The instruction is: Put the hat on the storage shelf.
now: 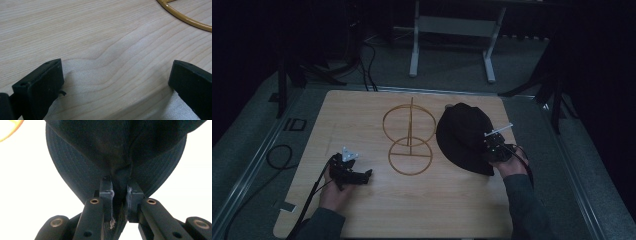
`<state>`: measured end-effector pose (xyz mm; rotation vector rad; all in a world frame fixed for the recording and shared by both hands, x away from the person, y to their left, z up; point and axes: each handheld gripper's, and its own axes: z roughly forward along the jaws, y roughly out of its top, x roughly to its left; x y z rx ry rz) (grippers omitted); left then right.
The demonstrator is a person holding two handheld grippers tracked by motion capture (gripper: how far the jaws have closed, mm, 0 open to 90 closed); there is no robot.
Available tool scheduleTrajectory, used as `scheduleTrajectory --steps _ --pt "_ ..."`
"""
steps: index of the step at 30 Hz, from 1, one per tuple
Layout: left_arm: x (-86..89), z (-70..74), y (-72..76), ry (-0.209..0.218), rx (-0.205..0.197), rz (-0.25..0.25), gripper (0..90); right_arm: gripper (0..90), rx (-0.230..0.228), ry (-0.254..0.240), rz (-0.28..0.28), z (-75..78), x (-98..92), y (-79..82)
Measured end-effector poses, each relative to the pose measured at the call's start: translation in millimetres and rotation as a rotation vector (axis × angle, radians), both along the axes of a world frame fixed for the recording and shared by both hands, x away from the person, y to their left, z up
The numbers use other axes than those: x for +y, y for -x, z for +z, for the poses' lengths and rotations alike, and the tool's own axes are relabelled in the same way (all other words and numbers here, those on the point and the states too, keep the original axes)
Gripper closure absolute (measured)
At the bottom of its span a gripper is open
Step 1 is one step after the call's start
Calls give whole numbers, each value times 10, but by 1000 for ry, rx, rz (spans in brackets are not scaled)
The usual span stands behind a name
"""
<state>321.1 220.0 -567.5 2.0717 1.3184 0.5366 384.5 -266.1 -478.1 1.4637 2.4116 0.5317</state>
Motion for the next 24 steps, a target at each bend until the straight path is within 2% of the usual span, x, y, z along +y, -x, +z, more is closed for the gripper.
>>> scheduleTrajectory --steps 10,14,22,24 --pt "0 0 0 0 0 0 3 802 -106 -5 -7 194 -29 53" --pt "0 0 0 -1 0 0 3 802 -130 -16 -20 273 -44 62" --pt "0 0 0 -1 0 0 3 804 -206 -43 -45 437 -72 78" --pt "1 0 0 -1 -1 0 3 804 -210 -55 -45 479 -79 74"
